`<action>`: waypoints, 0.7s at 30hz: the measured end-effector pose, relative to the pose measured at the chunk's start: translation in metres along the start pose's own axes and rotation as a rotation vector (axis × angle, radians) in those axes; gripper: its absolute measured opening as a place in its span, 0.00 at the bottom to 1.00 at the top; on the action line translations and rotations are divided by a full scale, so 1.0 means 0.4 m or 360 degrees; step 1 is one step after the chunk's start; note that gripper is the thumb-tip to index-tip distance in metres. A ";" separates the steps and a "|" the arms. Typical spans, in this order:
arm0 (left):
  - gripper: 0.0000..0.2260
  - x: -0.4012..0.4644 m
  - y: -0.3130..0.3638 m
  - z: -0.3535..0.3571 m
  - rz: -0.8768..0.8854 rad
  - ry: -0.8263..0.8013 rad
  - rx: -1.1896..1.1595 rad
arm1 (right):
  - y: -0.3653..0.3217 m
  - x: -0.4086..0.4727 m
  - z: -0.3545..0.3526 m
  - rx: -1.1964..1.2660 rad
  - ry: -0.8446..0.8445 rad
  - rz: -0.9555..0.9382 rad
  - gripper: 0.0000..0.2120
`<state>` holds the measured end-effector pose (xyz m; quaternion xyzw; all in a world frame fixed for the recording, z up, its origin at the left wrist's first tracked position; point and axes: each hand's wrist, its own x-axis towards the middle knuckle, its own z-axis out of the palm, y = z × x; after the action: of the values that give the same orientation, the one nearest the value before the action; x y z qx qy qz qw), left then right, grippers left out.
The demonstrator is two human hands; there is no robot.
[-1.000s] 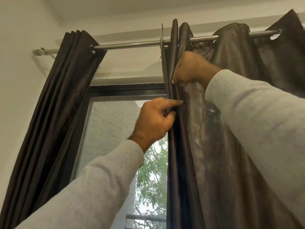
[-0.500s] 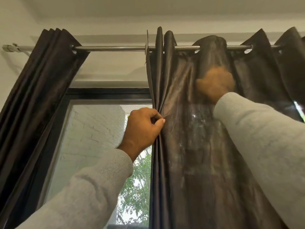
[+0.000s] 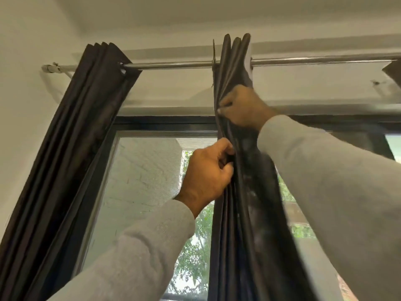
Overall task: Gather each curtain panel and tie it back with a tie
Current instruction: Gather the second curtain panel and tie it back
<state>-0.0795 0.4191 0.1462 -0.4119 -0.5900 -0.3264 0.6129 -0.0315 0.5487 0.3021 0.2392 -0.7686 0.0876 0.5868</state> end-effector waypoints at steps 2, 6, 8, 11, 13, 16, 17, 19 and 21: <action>0.11 -0.005 -0.011 -0.016 -0.0011 0.0004 -0.0004 | 0.000 0.022 -0.005 -0.0011 -0.0057 0.0037 0.21; 0.16 -0.013 -0.032 -0.030 0.0118 -0.0065 0.0032 | 0.009 0.019 -0.024 -0.0056 -0.0111 0.0110 0.15; 0.16 -0.008 -0.038 -0.026 0.0156 -0.0065 0.0074 | 0.004 0.017 -0.023 -0.0069 -0.0086 0.0101 0.09; 0.20 -0.001 -0.032 -0.020 0.0180 -0.0099 0.0091 | 0.000 0.012 -0.027 -0.0080 -0.0126 0.0116 0.06; 0.21 0.008 -0.028 -0.019 0.0239 -0.0125 0.0139 | -0.003 0.006 -0.028 -0.0164 -0.0153 0.0097 0.07; 0.17 0.028 -0.024 -0.016 0.0252 -0.0181 0.0239 | -0.003 -0.007 -0.022 -0.0294 -0.0127 0.0074 0.06; 0.16 0.033 -0.020 -0.015 0.0230 -0.0202 0.0264 | -0.003 -0.008 -0.020 -0.0293 -0.0118 0.0083 0.06; 0.14 0.040 -0.010 -0.014 0.0183 -0.0231 0.0272 | -0.003 -0.013 -0.023 -0.0291 -0.0101 0.0096 0.06; 0.13 0.042 -0.002 -0.014 0.0139 -0.0242 0.0258 | -0.008 -0.015 -0.035 -0.0292 -0.0144 0.0091 0.07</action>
<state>-0.0763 0.4152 0.1631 -0.4098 -0.6406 -0.2184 0.6115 -0.0167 0.5536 0.3000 0.1661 -0.8057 0.0228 0.5682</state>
